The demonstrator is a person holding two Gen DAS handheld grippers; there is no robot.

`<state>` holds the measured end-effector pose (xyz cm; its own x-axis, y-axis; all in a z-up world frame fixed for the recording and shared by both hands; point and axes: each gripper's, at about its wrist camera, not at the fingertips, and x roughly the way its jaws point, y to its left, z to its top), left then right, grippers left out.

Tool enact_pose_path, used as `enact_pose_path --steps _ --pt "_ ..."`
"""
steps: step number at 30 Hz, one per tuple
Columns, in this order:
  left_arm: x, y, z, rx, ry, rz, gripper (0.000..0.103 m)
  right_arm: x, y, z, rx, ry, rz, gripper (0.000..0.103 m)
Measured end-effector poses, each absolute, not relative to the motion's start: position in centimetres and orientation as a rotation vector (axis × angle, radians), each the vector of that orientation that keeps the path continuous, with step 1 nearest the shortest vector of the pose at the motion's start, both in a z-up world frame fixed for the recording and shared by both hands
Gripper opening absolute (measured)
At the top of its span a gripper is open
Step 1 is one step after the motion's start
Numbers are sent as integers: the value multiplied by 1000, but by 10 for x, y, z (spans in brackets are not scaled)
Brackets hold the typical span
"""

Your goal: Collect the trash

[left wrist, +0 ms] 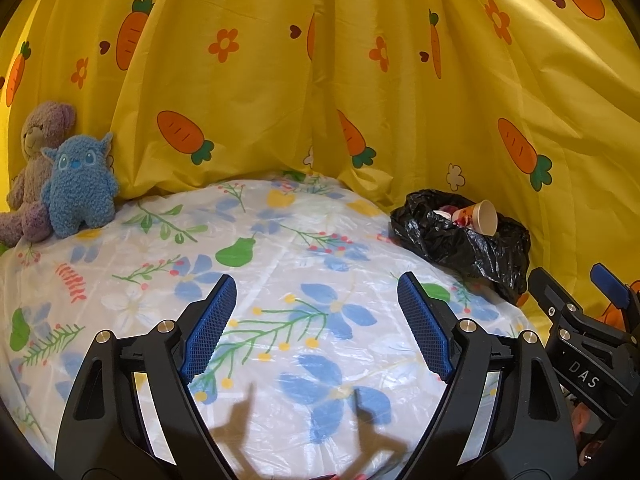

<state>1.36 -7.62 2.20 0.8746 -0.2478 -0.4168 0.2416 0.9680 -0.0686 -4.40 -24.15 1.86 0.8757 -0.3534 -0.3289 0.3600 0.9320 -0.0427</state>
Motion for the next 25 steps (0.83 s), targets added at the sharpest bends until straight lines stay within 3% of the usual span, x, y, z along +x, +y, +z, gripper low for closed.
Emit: enact_pose_path --steps 25 --pt "12 -73 26 -4 424 -167 93 -44 -241 19 22 340 -372 98"
